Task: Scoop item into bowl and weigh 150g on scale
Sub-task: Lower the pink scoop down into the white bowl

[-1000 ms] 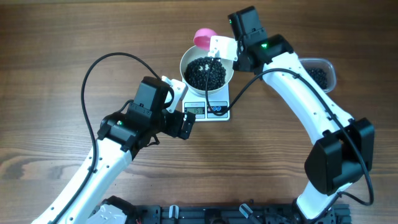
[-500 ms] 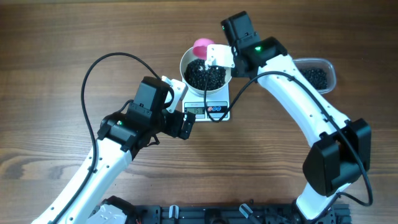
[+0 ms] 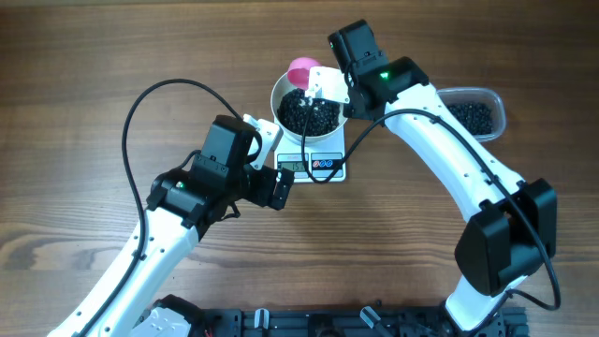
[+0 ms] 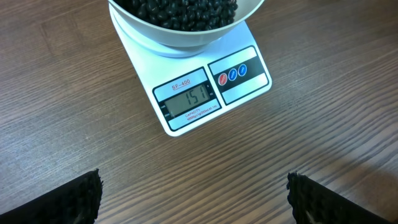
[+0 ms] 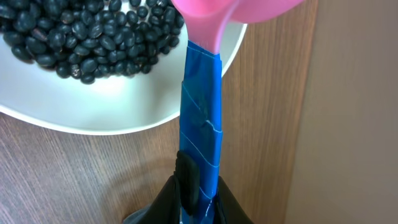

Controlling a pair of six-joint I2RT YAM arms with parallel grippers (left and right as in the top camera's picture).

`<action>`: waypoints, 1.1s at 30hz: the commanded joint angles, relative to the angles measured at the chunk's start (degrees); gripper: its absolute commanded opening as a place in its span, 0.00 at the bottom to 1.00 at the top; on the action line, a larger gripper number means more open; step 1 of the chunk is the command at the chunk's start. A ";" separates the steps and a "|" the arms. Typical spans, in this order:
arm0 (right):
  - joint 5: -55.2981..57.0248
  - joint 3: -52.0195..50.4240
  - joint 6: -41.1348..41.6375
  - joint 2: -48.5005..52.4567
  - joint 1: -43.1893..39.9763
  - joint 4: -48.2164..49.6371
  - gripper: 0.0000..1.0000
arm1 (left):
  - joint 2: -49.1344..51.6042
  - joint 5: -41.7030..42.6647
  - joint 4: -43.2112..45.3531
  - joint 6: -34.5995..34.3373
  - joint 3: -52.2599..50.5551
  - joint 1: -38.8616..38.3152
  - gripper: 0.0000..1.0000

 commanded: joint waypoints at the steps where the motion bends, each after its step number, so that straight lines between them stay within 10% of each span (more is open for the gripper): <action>1: 0.04 -2.56 -1.18 0.46 -0.09 0.11 0.04 | 0.24 -0.31 0.15 -0.17 1.05 -0.24 1.00; 25: 4.11 -3.45 -31.39 0.46 -0.02 -0.48 0.04 | 0.24 -0.33 0.15 -0.15 1.05 -0.24 1.00; 33: 3.41 -3.45 -27.34 0.46 -0.02 2.51 0.04 | 0.24 -0.31 0.15 -0.17 1.05 -0.24 1.00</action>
